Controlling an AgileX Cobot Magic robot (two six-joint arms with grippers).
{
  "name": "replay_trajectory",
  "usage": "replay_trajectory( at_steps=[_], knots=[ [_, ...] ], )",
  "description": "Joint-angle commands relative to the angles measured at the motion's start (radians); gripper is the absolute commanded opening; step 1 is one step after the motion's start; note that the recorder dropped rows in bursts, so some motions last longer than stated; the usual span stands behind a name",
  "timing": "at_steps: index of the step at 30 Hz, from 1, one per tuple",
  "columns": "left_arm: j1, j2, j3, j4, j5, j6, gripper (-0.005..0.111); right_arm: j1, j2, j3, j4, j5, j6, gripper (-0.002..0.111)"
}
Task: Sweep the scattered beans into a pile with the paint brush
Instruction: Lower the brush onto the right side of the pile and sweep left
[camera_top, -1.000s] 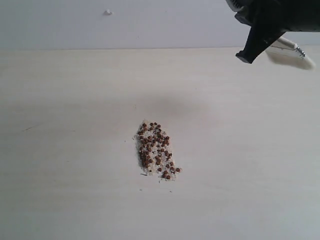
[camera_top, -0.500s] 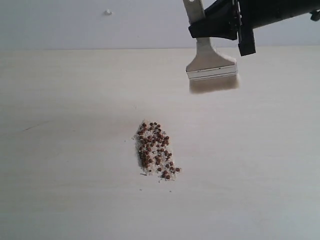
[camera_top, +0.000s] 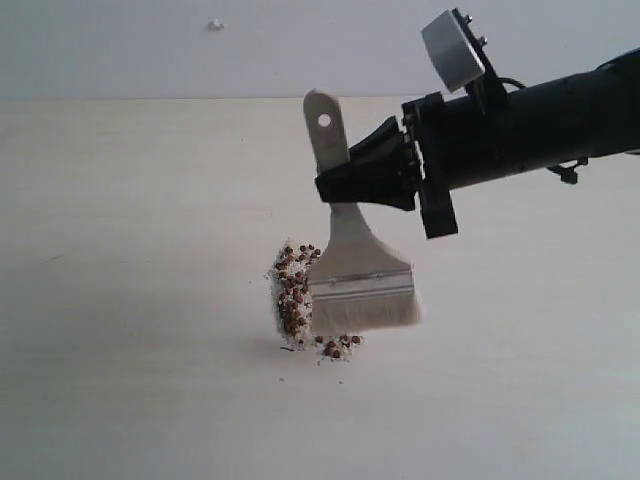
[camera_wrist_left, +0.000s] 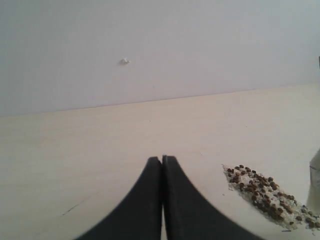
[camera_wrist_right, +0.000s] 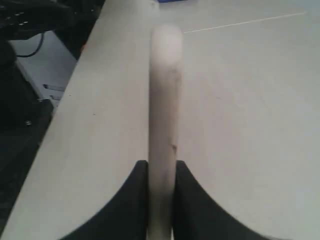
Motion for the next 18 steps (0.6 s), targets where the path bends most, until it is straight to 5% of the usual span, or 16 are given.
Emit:
replay_trajectory(
  at_steps=[1,18],
  knots=[
    [0.002,-0.003,0.001,-0.009,-0.002,-0.002,0.0,0.065,-0.028,0.054,0.025,0.019,-0.023,0.0],
    [0.002,-0.003,0.001,-0.009,-0.002,-0.002,0.0,0.112,0.055,0.066,-0.058,0.019,-0.023,0.0]
  ],
)
